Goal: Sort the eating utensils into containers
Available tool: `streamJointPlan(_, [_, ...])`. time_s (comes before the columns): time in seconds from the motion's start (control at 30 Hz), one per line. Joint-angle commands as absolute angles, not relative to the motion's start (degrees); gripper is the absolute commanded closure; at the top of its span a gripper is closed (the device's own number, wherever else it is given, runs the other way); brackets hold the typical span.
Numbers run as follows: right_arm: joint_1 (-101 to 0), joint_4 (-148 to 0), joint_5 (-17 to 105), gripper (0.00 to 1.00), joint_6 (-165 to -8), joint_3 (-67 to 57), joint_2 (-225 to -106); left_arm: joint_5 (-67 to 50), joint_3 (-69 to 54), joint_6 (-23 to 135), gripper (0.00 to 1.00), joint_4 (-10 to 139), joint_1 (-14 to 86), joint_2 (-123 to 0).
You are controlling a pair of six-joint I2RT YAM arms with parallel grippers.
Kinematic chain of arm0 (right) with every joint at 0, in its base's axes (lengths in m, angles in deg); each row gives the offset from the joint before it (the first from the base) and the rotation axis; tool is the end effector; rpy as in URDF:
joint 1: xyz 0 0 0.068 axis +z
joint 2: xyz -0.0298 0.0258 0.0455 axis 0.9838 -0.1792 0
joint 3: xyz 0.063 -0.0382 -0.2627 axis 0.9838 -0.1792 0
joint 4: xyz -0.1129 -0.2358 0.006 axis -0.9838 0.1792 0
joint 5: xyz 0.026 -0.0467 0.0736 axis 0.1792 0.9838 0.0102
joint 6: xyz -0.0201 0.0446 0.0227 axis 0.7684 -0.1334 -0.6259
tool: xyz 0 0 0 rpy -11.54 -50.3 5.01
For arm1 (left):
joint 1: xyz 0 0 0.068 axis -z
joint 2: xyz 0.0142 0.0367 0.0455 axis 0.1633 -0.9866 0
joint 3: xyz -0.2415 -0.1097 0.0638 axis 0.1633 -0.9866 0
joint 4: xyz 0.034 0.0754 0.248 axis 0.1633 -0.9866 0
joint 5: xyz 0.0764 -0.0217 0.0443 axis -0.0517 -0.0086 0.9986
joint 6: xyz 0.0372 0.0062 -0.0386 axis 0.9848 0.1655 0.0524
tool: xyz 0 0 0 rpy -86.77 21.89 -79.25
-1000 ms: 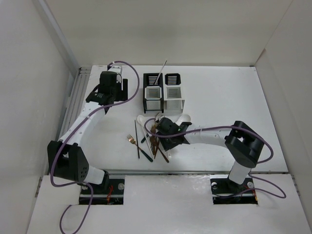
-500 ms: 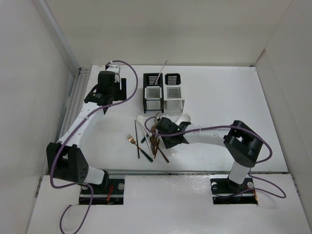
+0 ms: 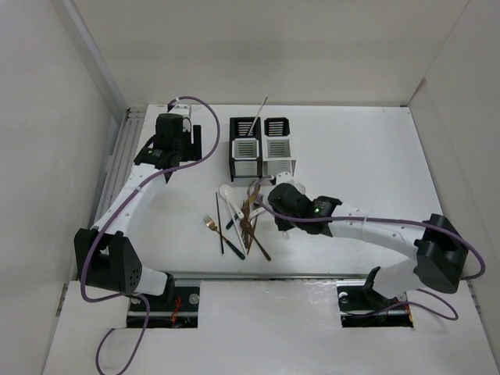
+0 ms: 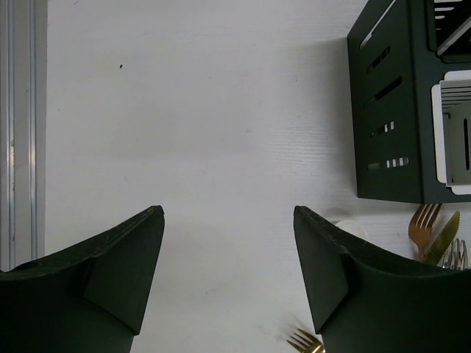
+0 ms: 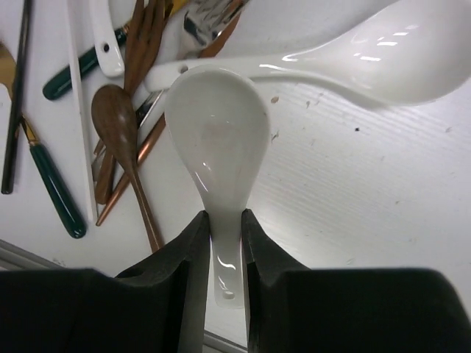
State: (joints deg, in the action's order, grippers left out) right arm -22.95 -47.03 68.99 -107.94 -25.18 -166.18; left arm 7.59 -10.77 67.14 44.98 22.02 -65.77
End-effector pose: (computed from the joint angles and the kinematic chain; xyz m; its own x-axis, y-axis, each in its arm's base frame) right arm 0.1697 0.2388 0.2323 -0.7188 -0.2773 -0.6375 -0.4066 0.9115 0.0621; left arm 0.3142 -0.0655 0.3341 -0.4680 0.0883 -0.8793 0.0935 0.9944 0.0501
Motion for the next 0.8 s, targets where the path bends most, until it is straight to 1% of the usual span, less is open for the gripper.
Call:
streamJointPlan(0.0, [-22.6, -48.3, 74.4, 1.0, -108.5, -22.3, -162.5, 7.6, -9.4, 67.2, 0.32, 46.4, 21.7, -64.5])
streamJointPlan(0.1, [-22.6, -51.1, 81.6, 1.0, -105.7, -18.5, -159.6, 7.6, -9.4, 67.2, 0.32, 46.4, 21.2, -65.1])
streamJointPlan(0.2, [-22.6, -60.0, 91.3, 1.0, -98.0, -14.5, -157.8, 7.6, -9.4, 67.2, 0.32, 45.9, 21.2, -65.6])
streamJointPlan(0.23, [-23.5, -65.4, 93.2, 1.0, -95.8, -13.6, -157.8, 7.6, -8.8, 67.2, 0.32, 45.9, 21.2, -65.6])
streamJointPlan(0.3, [-26.9, -69.3, 96.6, 1.0, -90.6, -11.1, -160.0, 7.6, -8.8, 67.2, 0.32, 45.9, 20.6, -65.6])
streamJointPlan(0.37, [-30.4, -72.0, 96.6, 1.0, -88.6, -6.3, -164.1, 7.6, -8.8, 67.2, 0.32, 45.9, 20.0, -65.6])
streamJointPlan(0.53, [-41.9, -76.9, 87.7, 1.0, -87.9, 1.9, -173.9, 8.1, -8.8, 67.2, 0.32, 45.9, 18.2, -66.8])
streamJointPlan(0.67, [-45.9, -82.6, 83.3, 1.0, -87.4, 7.3, -181.3, 8.1, -8.2, 67.2, 0.32, 45.9, 15.7, -68.2])
streamJointPlan(0.77, [-47.0, -84.9, 82.7, 1.0, -86.8, 10.6, -186.8, 7.6, -7.7, 66.7, 0.32, 45.4, 14.3, -69.5])
